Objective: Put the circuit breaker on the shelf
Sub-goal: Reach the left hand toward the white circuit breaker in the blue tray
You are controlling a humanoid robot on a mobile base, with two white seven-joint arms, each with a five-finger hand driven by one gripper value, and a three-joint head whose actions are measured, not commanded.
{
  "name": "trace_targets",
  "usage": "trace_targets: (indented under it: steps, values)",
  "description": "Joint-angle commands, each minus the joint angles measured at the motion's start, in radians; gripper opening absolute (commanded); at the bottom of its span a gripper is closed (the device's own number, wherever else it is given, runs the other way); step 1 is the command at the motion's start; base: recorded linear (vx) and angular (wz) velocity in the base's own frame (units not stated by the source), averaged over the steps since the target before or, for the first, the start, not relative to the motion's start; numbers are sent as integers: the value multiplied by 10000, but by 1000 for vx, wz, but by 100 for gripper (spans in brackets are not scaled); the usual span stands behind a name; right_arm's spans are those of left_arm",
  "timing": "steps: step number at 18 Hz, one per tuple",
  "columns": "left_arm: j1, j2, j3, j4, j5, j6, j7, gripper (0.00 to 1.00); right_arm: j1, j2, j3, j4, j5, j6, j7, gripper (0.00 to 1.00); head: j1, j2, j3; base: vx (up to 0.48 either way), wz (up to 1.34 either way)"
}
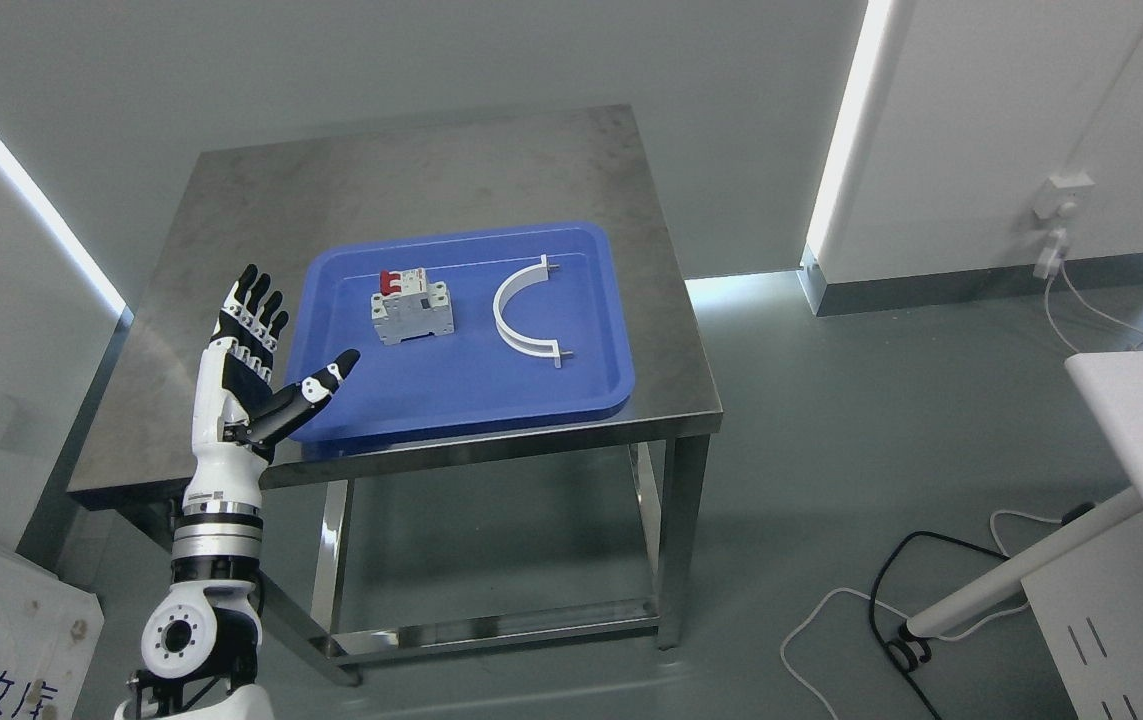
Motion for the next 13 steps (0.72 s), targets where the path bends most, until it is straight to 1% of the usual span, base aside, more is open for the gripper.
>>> trace_targets:
  steps: [1, 3, 4, 5, 6, 10, 13]
  values:
    - [-126, 175, -151, -253, 0, 24, -25, 100, 169, -175, 0, 3, 5, -414, 6, 100, 0, 0, 0, 0, 0]
    - [-325, 175, -197, -238, -30, 55, -300, 100, 169, -175, 0, 3, 5, -414, 6, 100, 0, 0, 0, 0, 0]
    - [-646, 175, -303, -177, -274, 101, -651, 100, 169, -175, 0, 3, -11, -414, 6, 100, 0, 0, 0, 0, 0]
    - [-892, 306, -396, -100, -792, 223, -973, 100, 169, -175, 0, 3, 4, -414, 6, 100, 0, 0, 0, 0, 0]
    - [-1198, 520, -488, 83, -1709, 330, -1478, 100, 169, -175, 0, -12, 5, -414, 6, 100, 0, 0, 0, 0, 0]
    - [-2395, 1210, -519, 696, -4319, 377, -4054, 98, 169, -175, 0, 3, -11, -414, 6, 100, 0, 0, 0, 0, 0]
    - [-2886, 1901, -718, 1171, -5992, 392, -4688, 96, 169, -175, 0, 3, -11, -414, 6, 100, 0, 0, 0, 0, 0]
